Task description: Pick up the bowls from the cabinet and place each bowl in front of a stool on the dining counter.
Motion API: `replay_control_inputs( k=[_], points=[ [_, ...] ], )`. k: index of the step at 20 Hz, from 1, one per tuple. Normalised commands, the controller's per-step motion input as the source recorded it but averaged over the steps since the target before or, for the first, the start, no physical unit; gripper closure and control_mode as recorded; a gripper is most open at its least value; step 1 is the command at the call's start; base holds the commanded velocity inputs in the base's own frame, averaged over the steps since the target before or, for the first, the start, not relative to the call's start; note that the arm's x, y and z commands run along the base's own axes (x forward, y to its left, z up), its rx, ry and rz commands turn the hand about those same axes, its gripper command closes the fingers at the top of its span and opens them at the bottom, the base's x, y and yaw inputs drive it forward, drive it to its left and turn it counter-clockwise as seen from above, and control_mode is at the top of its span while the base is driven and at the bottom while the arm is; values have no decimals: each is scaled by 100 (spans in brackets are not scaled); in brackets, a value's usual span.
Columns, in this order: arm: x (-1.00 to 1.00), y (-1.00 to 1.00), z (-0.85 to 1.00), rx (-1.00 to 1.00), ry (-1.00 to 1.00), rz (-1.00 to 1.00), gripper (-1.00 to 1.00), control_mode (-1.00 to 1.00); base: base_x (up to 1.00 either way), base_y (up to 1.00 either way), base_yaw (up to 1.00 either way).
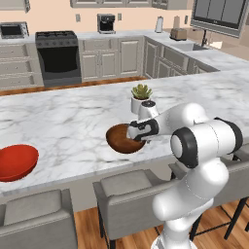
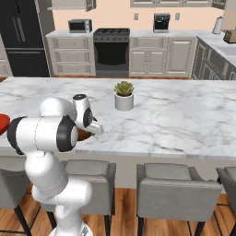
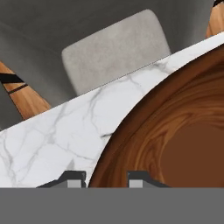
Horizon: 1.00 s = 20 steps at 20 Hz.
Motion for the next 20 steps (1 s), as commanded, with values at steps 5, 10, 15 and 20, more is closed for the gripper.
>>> replay_control_inputs(
  k=[5, 10, 15, 20],
  points=[
    [0, 0, -2, 4, -3, 0, -100, -100, 0, 0, 0],
    [-5, 0, 29, -9, 2, 0, -100, -100, 0, 0, 0],
    [-46, 0, 99, -2, 15, 2, -100, -100, 0, 0, 0],
    [-84, 1, 79, 4, 14, 13, -100, -100, 0, 0, 0]
  ],
)
